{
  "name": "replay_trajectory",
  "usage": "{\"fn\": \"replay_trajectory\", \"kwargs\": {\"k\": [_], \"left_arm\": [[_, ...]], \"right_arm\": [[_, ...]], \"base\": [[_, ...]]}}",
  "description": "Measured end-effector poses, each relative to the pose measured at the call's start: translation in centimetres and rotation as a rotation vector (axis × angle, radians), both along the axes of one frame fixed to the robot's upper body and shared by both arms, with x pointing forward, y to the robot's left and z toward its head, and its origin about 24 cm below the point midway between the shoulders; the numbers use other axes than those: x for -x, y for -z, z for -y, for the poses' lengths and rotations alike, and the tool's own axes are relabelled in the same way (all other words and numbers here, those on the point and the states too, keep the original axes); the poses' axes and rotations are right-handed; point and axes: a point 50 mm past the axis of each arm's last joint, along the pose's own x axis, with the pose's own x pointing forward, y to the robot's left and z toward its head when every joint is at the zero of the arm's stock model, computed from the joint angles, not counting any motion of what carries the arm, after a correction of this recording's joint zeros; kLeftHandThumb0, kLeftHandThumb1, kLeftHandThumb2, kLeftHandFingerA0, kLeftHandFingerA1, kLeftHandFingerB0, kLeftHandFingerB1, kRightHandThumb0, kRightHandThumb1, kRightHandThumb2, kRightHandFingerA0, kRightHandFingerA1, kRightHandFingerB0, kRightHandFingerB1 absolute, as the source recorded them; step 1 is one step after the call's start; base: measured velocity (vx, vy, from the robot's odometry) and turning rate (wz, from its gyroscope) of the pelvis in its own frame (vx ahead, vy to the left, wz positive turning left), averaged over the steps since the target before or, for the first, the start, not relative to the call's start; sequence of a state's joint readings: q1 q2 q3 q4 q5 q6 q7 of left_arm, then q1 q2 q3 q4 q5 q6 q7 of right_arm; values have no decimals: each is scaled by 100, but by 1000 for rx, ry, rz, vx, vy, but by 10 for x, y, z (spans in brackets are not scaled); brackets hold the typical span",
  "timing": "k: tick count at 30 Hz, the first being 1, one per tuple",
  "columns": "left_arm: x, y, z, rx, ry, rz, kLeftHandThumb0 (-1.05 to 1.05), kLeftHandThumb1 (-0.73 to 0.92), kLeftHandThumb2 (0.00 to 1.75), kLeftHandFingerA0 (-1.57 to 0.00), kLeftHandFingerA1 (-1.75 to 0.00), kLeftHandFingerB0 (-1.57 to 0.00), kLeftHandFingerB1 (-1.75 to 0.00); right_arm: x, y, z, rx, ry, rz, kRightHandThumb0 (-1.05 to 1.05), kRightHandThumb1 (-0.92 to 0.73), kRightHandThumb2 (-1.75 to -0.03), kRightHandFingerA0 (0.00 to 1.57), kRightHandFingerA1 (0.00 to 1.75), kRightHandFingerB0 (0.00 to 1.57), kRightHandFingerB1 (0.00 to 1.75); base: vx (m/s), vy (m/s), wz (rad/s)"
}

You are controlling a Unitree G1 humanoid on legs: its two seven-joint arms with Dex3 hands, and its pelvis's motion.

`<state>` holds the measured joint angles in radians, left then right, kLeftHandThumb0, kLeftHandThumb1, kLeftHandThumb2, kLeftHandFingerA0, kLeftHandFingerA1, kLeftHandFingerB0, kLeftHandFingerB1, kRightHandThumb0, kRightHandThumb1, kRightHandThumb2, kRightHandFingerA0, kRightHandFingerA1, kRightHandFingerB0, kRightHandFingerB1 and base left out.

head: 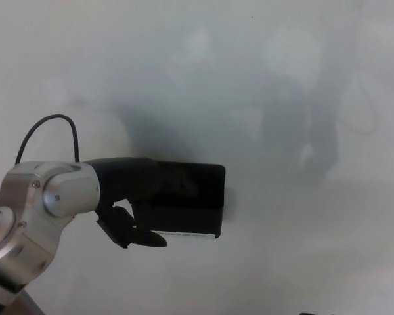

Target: A magnetic marker holder is on the left hand side of the white board, the robot put the index and middle finger into the opening of the container and pull off the magnetic holder and hand it to a human on the left hand side.

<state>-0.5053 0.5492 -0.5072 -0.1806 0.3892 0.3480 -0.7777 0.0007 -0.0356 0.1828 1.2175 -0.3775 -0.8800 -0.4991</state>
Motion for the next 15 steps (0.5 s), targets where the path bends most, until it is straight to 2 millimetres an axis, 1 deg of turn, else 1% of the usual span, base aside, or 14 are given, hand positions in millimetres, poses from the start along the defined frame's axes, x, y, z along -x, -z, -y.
{"fn": "replay_trajectory", "kwargs": {"k": [7,15], "left_arm": [[-1,2,8,9,24,27,-53,56,75,-23,-41,-13,-36],[-1,3,10,6,37,38,-53,55,75,-22,-41,-12,-36]], "right_arm": [[-3,-1,-1,3,-6,9,-47,-63,-59,85,65,44,50],[-5,-2,-1,6,-7,18,-47,-63,-59,84,66,43,50]], "base": [[0,0,0],[0,0,0]]}}
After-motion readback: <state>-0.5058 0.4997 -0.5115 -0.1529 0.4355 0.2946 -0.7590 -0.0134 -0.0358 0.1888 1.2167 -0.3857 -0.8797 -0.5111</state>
